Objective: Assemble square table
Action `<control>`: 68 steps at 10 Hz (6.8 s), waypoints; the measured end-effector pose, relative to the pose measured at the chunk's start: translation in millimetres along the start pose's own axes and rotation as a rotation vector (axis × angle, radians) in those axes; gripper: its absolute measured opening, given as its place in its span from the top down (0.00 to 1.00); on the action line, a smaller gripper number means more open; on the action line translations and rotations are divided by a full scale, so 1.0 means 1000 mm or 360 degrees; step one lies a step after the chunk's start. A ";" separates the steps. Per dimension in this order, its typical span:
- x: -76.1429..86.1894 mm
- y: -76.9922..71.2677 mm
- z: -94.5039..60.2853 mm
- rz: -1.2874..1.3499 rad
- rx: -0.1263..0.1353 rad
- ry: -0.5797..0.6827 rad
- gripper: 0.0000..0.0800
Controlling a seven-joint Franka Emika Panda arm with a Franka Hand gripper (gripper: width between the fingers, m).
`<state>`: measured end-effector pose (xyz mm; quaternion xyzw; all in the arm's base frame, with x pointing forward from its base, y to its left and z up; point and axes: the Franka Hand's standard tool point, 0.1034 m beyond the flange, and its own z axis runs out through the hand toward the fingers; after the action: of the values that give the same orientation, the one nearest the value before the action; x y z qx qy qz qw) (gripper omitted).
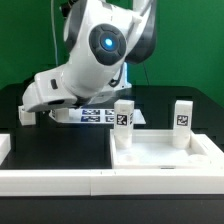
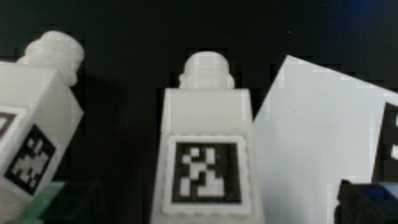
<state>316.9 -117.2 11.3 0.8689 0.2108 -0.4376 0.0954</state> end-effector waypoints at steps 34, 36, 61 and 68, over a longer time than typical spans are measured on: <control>0.003 -0.034 -0.330 0.0101 -0.0072 0.1577 0.64; 0.004 -0.027 -0.333 0.0110 -0.0119 0.1823 0.64; 0.092 -0.047 -0.340 0.0222 0.0030 0.2104 0.64; 0.108 -0.063 -0.340 0.0435 0.0017 0.2274 0.64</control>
Offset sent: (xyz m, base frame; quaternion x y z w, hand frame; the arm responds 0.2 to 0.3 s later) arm 0.0000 0.0000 0.0000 0.0000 0.0000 0.0000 1.0000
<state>590.6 89.0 129.7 0.9616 0.1091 0.2515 -0.0159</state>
